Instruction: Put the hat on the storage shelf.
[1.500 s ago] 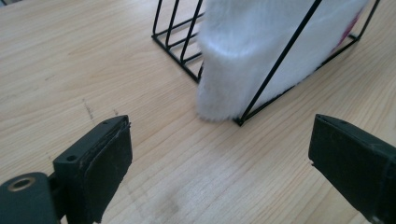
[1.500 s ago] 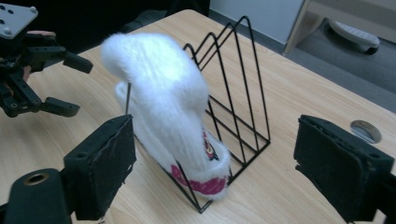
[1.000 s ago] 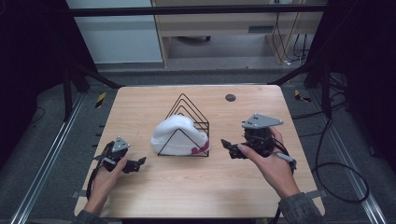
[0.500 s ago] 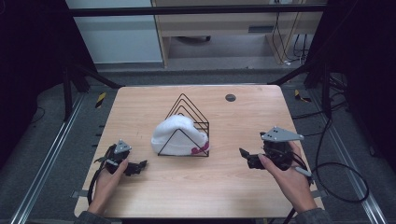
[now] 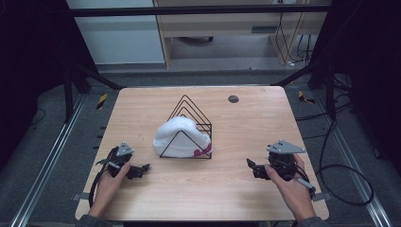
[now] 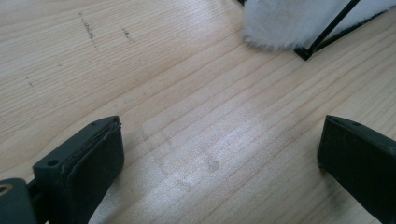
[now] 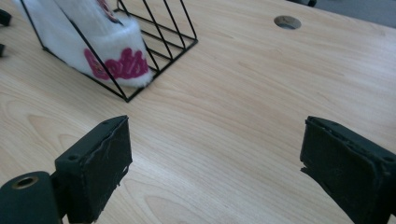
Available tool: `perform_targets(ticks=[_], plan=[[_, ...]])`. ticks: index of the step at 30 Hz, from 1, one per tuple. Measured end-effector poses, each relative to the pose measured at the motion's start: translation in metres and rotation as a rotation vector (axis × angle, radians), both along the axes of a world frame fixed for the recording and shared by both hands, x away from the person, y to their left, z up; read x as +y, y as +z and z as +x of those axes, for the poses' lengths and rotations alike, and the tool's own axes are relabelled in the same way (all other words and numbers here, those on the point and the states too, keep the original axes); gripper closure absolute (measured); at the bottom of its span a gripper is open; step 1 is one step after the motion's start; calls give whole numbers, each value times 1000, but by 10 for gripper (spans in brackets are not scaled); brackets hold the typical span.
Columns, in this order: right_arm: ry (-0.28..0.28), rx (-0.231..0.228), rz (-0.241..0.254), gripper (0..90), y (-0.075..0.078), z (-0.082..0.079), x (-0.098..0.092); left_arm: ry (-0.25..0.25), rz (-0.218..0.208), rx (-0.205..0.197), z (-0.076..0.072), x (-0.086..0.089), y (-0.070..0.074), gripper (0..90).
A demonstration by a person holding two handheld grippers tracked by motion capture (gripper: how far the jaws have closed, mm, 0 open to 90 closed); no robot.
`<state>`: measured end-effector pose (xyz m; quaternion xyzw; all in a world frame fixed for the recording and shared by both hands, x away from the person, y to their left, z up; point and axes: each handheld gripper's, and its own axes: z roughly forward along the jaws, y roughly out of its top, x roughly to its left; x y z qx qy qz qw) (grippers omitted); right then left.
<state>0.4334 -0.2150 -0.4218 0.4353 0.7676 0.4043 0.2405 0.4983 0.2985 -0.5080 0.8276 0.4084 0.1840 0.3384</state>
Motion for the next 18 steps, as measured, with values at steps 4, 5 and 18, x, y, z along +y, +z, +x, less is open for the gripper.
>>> perform_targets(ticks=[4,5,18], plan=[[-18,14,-6,93,-10,3,-5,0,0,0,0,0,0,0],[-30,25,-3,93,-14,5,-7,0,0,0,0,0,0,0],[-49,105,-21,137,-44,42,-10,0,0,0,0,0,0,0]])
